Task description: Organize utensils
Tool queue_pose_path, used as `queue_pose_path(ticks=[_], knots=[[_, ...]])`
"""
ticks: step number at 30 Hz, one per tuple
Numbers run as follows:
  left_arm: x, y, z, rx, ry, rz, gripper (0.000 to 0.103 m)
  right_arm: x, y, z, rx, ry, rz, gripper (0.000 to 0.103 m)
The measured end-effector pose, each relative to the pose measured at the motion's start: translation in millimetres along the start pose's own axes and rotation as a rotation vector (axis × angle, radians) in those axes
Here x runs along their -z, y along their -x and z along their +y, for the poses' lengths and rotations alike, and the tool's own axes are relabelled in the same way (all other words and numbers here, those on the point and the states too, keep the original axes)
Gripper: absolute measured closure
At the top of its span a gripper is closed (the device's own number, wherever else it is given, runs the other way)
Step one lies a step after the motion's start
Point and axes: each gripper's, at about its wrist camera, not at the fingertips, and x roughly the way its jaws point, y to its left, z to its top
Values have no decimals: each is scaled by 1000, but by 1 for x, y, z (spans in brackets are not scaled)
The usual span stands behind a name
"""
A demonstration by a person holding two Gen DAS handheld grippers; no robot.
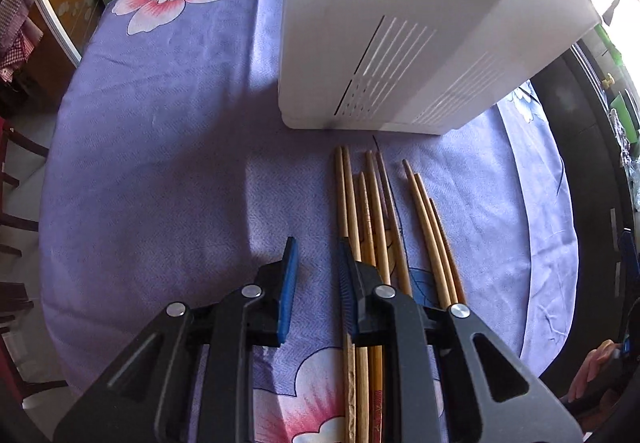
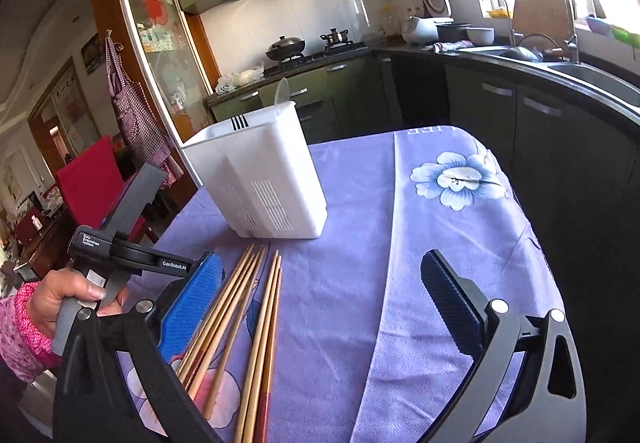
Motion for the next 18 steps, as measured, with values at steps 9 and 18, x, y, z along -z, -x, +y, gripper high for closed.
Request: queue_pose_path(ticks=[9, 18], knots=[[2, -7, -19, -79, -69, 40, 84, 3, 1, -13, -5, -38, 7, 4], [6, -11, -31, -125, -127, 42, 96, -7, -24, 15, 7, 95, 102, 4]])
